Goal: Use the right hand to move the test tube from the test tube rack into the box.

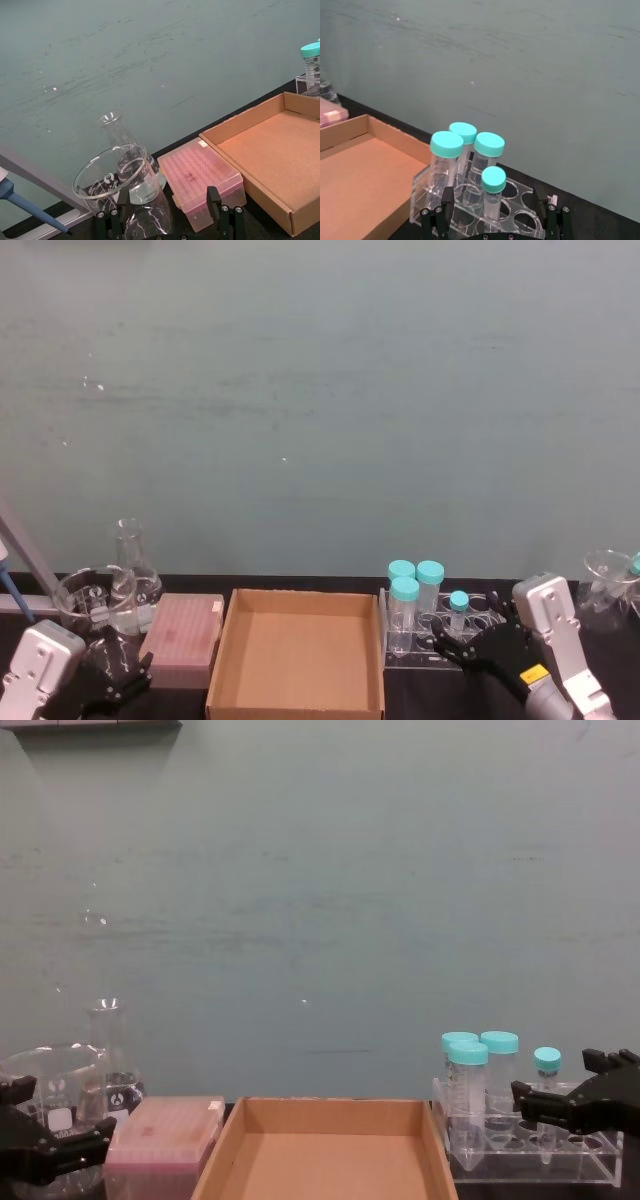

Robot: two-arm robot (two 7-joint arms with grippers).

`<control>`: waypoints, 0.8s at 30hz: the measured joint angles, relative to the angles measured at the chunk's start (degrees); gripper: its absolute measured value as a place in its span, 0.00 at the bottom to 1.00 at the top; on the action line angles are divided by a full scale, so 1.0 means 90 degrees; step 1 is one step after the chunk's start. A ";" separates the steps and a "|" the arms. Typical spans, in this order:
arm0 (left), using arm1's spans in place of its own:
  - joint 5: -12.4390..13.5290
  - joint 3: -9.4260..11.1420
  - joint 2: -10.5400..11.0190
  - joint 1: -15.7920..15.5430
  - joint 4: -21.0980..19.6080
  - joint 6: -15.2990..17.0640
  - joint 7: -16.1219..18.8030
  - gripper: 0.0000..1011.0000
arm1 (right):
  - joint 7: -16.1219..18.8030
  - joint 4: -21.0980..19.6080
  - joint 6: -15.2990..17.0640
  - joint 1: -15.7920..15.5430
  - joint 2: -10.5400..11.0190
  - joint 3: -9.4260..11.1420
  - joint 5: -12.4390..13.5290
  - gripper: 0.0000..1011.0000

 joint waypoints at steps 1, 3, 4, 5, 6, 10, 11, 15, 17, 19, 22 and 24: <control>0.0000 0.0000 0.0000 0.0000 0.0000 0.0000 0.0000 0.99 | -0.0019 0.0039 -0.0002 0.0018 -0.0034 0.0015 -0.0009 0.99; 0.0000 0.0000 0.0000 0.0000 0.0000 0.0000 0.0000 0.99 | -0.0059 0.0142 0.0002 0.0062 -0.0123 0.0060 -0.0016 0.99; 0.0000 0.0000 0.0000 0.0000 0.0000 0.0000 0.0000 0.99 | -0.0072 0.0177 0.0005 0.0078 -0.0158 0.0080 -0.0014 0.99; 0.0000 0.0000 0.0000 0.0000 0.0000 0.0000 0.0000 0.99 | -0.0078 0.0211 0.0006 0.0093 -0.0191 0.0097 -0.0010 0.99; 0.0000 0.0000 0.0000 0.0000 0.0000 0.0000 0.0000 0.99 | -0.0080 0.0236 0.0006 0.0105 -0.0216 0.0112 -0.0006 0.99; 0.0000 0.0000 0.0000 0.0000 0.0000 0.0000 0.0000 0.99 | -0.0056 0.0435 0.0016 0.0191 -0.0379 0.0199 0.0036 0.99; 0.0000 0.0000 0.0000 0.0000 0.0000 0.0000 0.0000 0.99 | -0.0040 0.0459 0.0016 0.0203 -0.0400 0.0210 0.0043 0.99; 0.0000 0.0000 0.0000 0.0000 0.0000 0.0000 0.0000 0.99 | 0.0064 0.0569 0.0014 0.0253 -0.0494 0.0244 0.0059 0.99; 0.0000 0.0000 0.0000 0.0000 0.0000 0.0000 0.0000 0.99 | 0.0103 0.0622 0.0012 0.0280 -0.0548 0.0262 0.0056 0.99; 0.0000 0.0000 0.0000 0.0000 0.0000 0.0000 0.0000 0.99 | 0.0119 0.0651 0.0008 0.0295 -0.0577 0.0273 0.0048 0.99; 0.0000 0.0000 0.0000 0.0000 0.0000 0.0000 0.0000 0.99 | 0.0140 0.0703 -0.0009 0.0325 -0.0635 0.0297 0.0007 0.99; 0.0000 0.0000 0.0000 0.0000 0.0000 0.0000 0.0000 0.99 | 0.0144 0.0732 -0.0026 0.0344 -0.0673 0.0322 -0.0021 0.99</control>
